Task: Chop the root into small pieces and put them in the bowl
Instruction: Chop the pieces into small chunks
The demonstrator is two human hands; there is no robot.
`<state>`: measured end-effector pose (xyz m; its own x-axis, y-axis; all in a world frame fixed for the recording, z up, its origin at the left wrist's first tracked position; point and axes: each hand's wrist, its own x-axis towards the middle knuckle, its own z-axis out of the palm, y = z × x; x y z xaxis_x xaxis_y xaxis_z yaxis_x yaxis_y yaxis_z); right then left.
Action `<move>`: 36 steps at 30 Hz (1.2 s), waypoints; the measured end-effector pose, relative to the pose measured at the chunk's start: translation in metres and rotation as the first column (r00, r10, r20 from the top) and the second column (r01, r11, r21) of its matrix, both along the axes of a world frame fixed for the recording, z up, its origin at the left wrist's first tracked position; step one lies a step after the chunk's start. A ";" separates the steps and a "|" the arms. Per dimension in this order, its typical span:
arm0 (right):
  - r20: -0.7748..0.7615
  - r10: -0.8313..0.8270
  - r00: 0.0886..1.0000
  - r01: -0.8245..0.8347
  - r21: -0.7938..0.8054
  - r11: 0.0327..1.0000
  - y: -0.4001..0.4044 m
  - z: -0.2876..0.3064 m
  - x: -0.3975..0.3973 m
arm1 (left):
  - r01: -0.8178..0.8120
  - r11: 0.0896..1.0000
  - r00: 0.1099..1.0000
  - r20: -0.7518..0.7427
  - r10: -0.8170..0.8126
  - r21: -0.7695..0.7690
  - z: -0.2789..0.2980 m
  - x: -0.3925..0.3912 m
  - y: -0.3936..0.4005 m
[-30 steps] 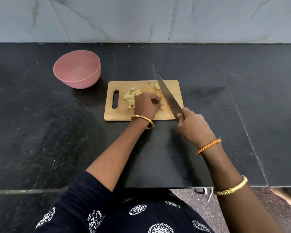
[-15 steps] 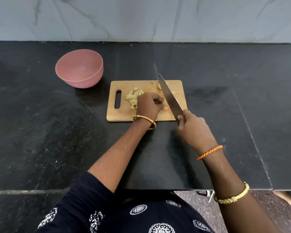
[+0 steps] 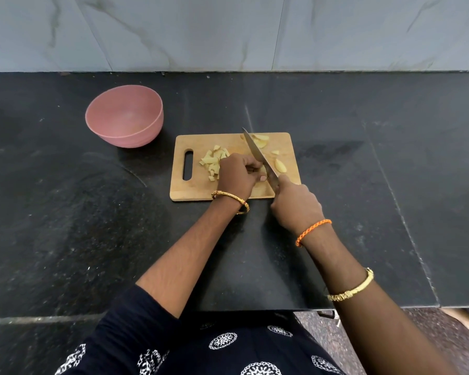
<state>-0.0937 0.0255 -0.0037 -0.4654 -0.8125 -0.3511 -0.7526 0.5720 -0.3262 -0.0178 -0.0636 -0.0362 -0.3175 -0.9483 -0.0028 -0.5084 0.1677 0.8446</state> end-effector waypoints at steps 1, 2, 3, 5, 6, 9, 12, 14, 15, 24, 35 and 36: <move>0.008 0.001 1.000 -0.001 0.004 1.000 0.000 0.000 0.000 | 0.002 1.000 1.000 0.001 -0.002 -0.003 0.000 0.000 0.000; 0.011 0.005 1.000 -0.005 0.011 1.000 0.003 0.000 -0.001 | 0.002 1.000 1.000 0.001 -0.002 -0.004 0.000 0.000 0.000; 0.011 0.008 1.000 -0.008 0.017 1.000 0.008 -0.001 -0.001 | 0.001 1.000 1.000 0.001 -0.001 -0.003 -0.001 0.000 0.000; 0.014 0.006 1.000 -0.007 0.023 1.000 0.021 -0.003 -0.001 | -0.005 1.000 1.000 -0.008 0.005 0.007 -0.001 -0.001 -0.001; 0.017 0.006 1.000 -0.007 0.027 1.000 0.029 -0.004 -0.001 | -0.012 1.000 1.000 -0.017 0.012 0.013 0.000 -0.001 -0.001; 0.041 0.014 0.999 -0.016 0.049 0.999 0.053 -0.001 -0.006 | -0.017 1.000 1.000 -0.021 0.017 0.005 -0.001 0.000 -0.002; 0.057 -0.007 0.998 0.008 -0.018 1.000 0.061 0.007 -0.015 | -0.012 1.000 1.000 -0.020 0.012 0.008 -0.001 0.001 -0.002; 0.051 -0.030 0.998 0.035 -0.103 0.994 0.055 0.011 -0.019 | -0.016 1.000 0.999 -0.034 0.017 0.013 -0.001 0.002 -0.002; 0.050 -0.034 0.998 0.040 -0.127 0.991 0.049 0.012 -0.020 | -0.019 1.000 0.999 -0.035 0.019 0.012 -0.001 0.002 -0.002; 0.065 0.004 0.998 0.001 -0.082 0.997 0.023 -0.001 -0.017 | -0.015 1.000 1.000 -0.015 0.016 0.013 0.002 0.003 -0.001; 0.056 -0.009 0.998 0.011 -0.037 0.999 0.025 -0.008 -0.013 | -0.026 0.999 0.999 -0.022 0.026 0.023 0.000 0.003 -0.001; 0.058 -0.019 0.998 0.022 -0.052 0.998 0.026 -0.007 -0.015 | -0.026 0.999 0.999 -0.024 0.027 0.024 0.000 0.003 -0.001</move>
